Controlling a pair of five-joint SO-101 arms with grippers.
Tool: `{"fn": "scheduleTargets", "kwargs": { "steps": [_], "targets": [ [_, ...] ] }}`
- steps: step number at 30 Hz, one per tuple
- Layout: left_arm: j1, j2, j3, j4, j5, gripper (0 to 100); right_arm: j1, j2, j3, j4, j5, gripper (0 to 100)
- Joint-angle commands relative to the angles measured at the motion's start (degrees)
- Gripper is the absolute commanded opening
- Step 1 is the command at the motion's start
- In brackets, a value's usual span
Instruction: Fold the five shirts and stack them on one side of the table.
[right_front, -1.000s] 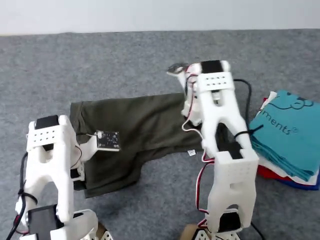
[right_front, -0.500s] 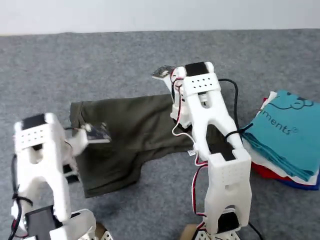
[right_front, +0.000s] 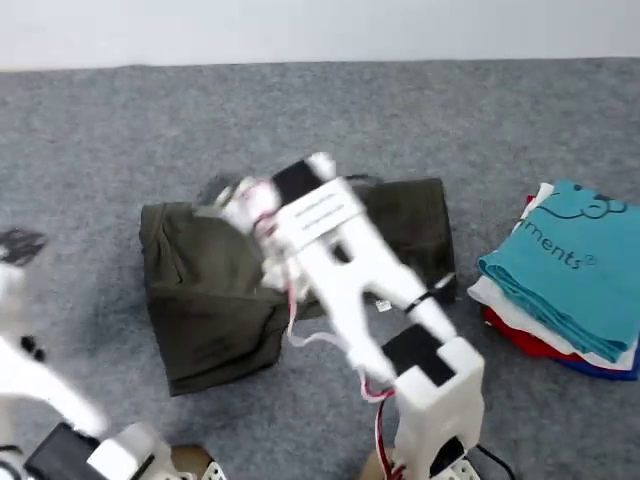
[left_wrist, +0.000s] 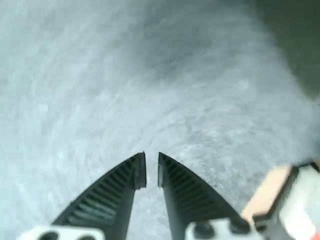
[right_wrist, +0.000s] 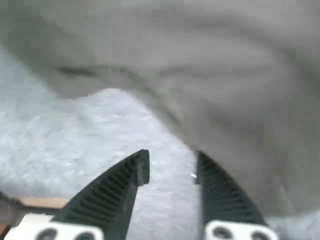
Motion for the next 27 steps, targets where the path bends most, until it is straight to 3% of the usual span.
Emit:
{"fn": "scheduleTargets", "kwargs": {
  "steps": [1,15,27],
  "targets": [
    [-6.7,-1.1,2.2,-5.6,7.2,5,-8.1,-3.7,0.4,1.8,0.9,21.0],
    [-15.4,-1.1,3.4,-7.1,11.4,5,-26.5,4.4,4.7,-8.7,1.9,21.0],
    [-18.9,-1.2,3.4,-7.1,11.4,4,-27.6,16.0,4.4,-16.7,1.8,21.0]
  ]
}}
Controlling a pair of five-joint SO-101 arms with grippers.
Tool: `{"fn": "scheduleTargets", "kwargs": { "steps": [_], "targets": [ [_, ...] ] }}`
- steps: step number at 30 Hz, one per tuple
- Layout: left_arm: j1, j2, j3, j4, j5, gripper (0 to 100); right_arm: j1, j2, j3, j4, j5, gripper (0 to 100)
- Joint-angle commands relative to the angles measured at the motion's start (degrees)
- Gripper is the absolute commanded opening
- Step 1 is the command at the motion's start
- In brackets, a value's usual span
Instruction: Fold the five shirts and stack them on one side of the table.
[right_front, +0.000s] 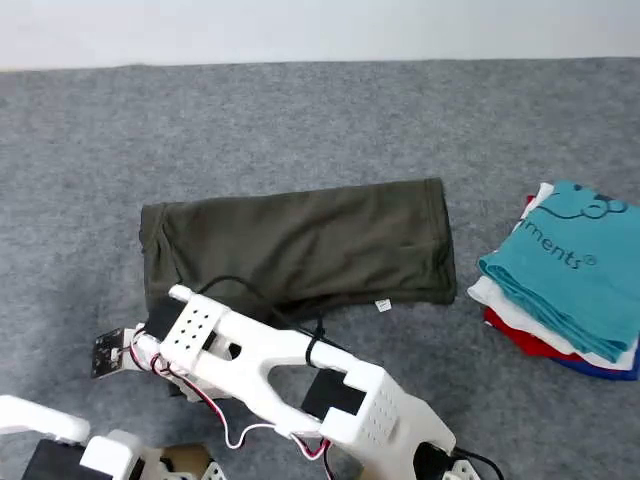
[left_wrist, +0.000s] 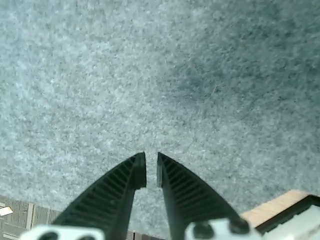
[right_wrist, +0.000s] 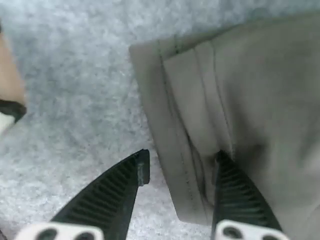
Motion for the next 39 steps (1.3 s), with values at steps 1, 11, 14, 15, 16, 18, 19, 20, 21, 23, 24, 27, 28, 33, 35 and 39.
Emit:
{"fn": "scheduleTargets", "kwargs": {
  "steps": [1,11,14,15,16,18,19,20,21,23,24,27,28,33,35,39],
  "targets": [
    [-0.4,-1.2,-0.1,-0.8,0.4,4,-0.7,1.4,-0.4,-0.6,0.6,21.0],
    [-0.4,-1.2,-0.1,-0.8,0.4,4,-0.5,6.1,-0.7,-1.0,0.6,20.8],
    [-0.4,-1.2,-0.1,-0.8,0.4,4,-0.5,6.7,-2.4,-0.5,0.4,20.8],
    [-0.4,-1.2,-0.1,-0.8,0.4,4,-0.5,7.1,-2.7,-0.4,0.5,20.8],
    [-0.4,-1.2,-0.1,-0.8,0.4,4,-0.6,7.5,-3.2,-0.1,0.5,20.8],
    [-0.4,-1.2,-0.1,-0.8,0.4,4,-0.7,8.7,-4.7,1.4,0.6,20.8],
    [-0.3,-1.2,-0.1,-0.8,0.4,4,-0.7,9.5,-5.6,2.1,0.6,20.8],
    [-0.2,-1.2,-0.1,-0.8,0.4,4,-0.7,10.3,-6.9,2.9,0.6,20.8],
    [-0.2,-1.2,0.0,-0.8,0.4,4,-0.7,11.3,-8.3,3.9,0.6,20.8],
    [-0.1,-1.1,0.0,-1.3,0.4,4,-0.7,13.7,-11.5,6.0,0.6,20.3],
    [-0.1,-1.1,0.3,-2.1,0.4,4,-0.7,14.8,-13.5,7.1,0.6,18.1],
    [-0.3,-1.2,2.8,-5.0,0.4,4,-0.7,18.6,-19.4,10.4,0.6,5.9],
    [-0.3,-1.3,3.7,-5.6,0.4,4,-0.7,19.8,-21.4,11.6,0.6,2.0],
    [-0.2,-1.6,5.1,-6.1,0.4,4,-0.4,24.0,-28.3,15.7,0.4,0.8],
    [-0.1,-1.6,4.9,-6.0,0.4,4,-0.4,24.2,-29.7,15.8,0.4,1.0],
    [0.0,-1.6,4.7,-6.2,0.3,4,0.4,23.2,-33.1,16.0,0.4,1.0]
  ]
}}
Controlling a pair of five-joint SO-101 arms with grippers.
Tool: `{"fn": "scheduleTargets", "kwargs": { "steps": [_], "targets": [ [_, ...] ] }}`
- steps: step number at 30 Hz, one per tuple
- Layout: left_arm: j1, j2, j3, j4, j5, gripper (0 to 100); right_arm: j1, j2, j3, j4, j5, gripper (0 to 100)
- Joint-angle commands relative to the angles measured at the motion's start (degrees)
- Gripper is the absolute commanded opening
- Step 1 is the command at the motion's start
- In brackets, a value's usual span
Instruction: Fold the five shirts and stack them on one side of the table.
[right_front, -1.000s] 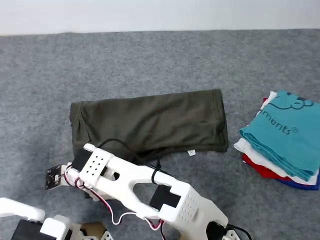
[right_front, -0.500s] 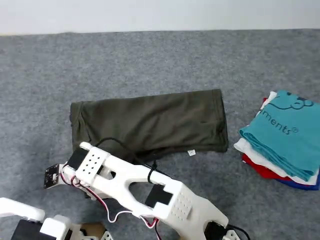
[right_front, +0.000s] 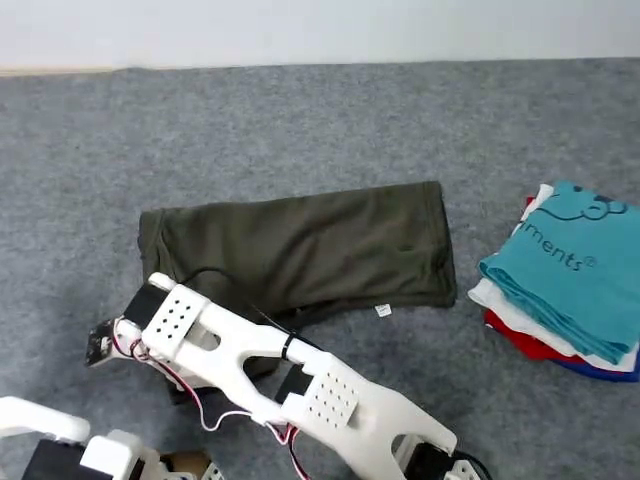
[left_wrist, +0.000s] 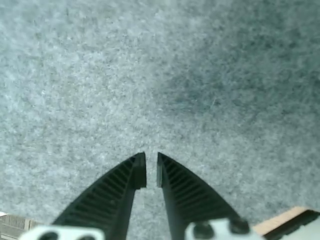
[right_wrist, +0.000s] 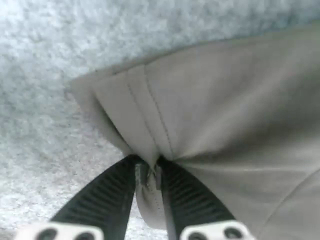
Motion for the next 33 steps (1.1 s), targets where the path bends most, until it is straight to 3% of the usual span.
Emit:
{"fn": "scheduleTargets", "kwargs": {
  "steps": [1,18,33],
  "targets": [
    [0.2,-1.6,-0.4,-0.9,0.2,4,0.6,1.3,-4.0,0.9,0.4,1.0],
    [2.4,-1.5,-0.3,-0.9,0.2,4,14.1,-1.8,-24.7,2.7,3.7,1.0],
    [2.5,-1.2,0.1,-0.9,0.2,4,20.7,-1.6,-25.7,-4.2,7.1,1.6]
  ]
}}
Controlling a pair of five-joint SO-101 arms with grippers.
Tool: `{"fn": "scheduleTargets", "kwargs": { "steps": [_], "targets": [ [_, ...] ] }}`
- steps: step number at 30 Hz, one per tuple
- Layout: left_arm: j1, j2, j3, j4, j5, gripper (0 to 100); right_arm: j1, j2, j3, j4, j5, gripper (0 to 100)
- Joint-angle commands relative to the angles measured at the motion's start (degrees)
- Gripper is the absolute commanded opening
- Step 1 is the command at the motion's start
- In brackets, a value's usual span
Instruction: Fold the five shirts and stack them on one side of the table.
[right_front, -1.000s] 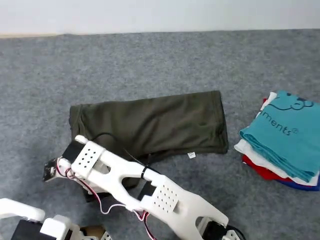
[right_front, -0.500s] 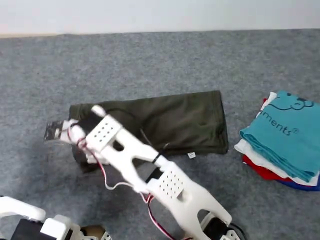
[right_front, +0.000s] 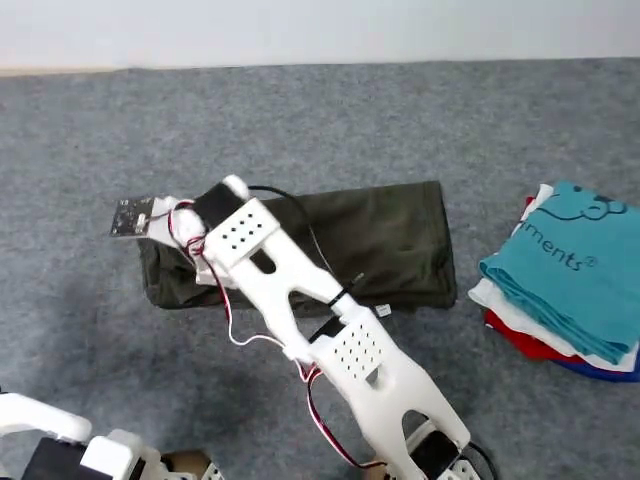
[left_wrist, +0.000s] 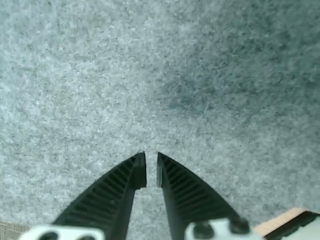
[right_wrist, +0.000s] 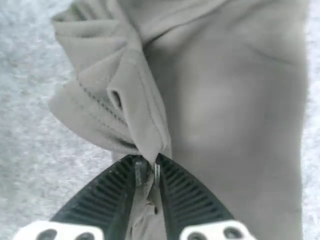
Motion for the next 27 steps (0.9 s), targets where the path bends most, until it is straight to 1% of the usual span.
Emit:
{"fn": "scheduleTargets", "kwargs": {
  "steps": [1,3,5,7,9,13,15,19,21,25,27],
  "targets": [
    [0.5,-1.2,-0.2,-0.7,0.2,4,1.9,-3.2,-2.6,-2.6,0.5,1.7],
    [0.5,-1.2,-0.2,-0.7,0.2,4,2.7,-2.8,-2.6,-4.7,0.4,5.4],
    [0.5,-1.2,-0.1,-0.6,0.2,4,3.9,-1.5,-2.9,-7.7,0.1,12.3],
    [0.5,-1.2,-0.1,-0.6,0.2,4,5.3,0.1,-3.0,-11.4,-2.6,17.6],
    [0.5,-1.2,-0.1,-0.6,0.2,4,6.5,1.5,-3.0,-14.7,-4.8,18.5],
    [0.4,-1.2,1.5,-0.7,0.2,4,8.5,2.9,-3.0,-17.9,-4.9,18.4],
    [0.4,-1.2,1.8,-0.7,0.2,4,8.8,2.4,-3.1,-17.0,-5.0,18.4],
    [0.4,-1.3,1.8,-1.2,0.1,4,8.2,-1.0,-4.9,-9.5,-5.1,17.5],
    [0.4,-1.5,1.9,-1.9,0.1,4,6.9,-2.6,-5.9,-4.7,-5.1,13.4],
    [0.4,-1.6,1.8,-1.8,0.2,4,2.9,-3.8,-7.7,2.7,-5.2,1.2],
    [0.4,-1.6,1.9,-1.6,0.2,4,0.7,-3.6,-8.0,3.5,-5.3,1.6]
  ]
}}
